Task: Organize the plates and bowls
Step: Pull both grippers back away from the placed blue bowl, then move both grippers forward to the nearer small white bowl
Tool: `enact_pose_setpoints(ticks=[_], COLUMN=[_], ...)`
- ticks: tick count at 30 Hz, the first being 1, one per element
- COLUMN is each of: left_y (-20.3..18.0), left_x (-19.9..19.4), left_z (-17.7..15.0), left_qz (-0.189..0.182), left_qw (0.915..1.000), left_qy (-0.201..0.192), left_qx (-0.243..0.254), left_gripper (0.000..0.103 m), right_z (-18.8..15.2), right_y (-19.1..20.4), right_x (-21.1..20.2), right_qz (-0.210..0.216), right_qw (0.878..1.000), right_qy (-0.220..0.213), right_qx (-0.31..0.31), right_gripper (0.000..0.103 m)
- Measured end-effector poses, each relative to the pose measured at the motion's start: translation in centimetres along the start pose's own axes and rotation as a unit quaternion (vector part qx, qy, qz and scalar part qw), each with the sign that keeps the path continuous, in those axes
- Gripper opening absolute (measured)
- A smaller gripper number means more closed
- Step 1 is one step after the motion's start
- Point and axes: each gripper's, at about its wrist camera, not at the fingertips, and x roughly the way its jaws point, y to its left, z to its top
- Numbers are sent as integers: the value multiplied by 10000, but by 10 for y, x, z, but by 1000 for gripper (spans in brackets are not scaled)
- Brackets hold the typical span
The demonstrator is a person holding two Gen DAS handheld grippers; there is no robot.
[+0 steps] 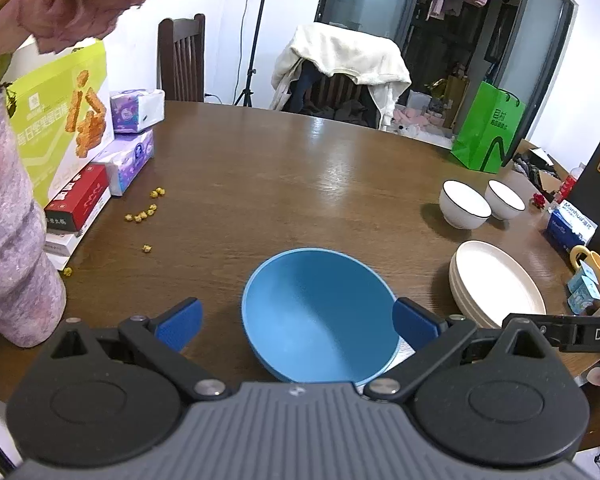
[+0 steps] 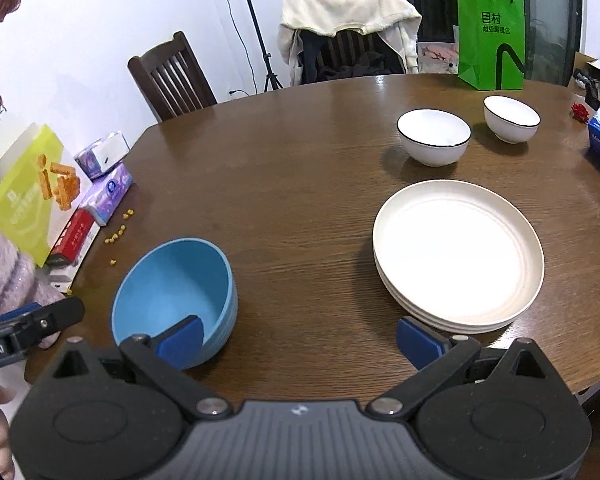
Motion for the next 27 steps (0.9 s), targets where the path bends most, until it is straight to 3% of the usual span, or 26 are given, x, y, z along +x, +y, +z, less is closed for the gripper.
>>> enact_pose_setpoints(ticks=[13,27], left_y=[-18,-24], left_x=[10,11], left_z=[7,16], left_qz=[-152,170], left_qw=[9998,9994], left_qy=[-53,-239], left_qx=[78,-174], left_gripper=[103,103], right_z=[6,30], right_y=[-16,-24], right_x=[-7,7], right_qz=[-318,-148], right_qw=[9994,9998], right_qy=[-123,-61], right_qx=[97,-145], right_gripper=[102,101])
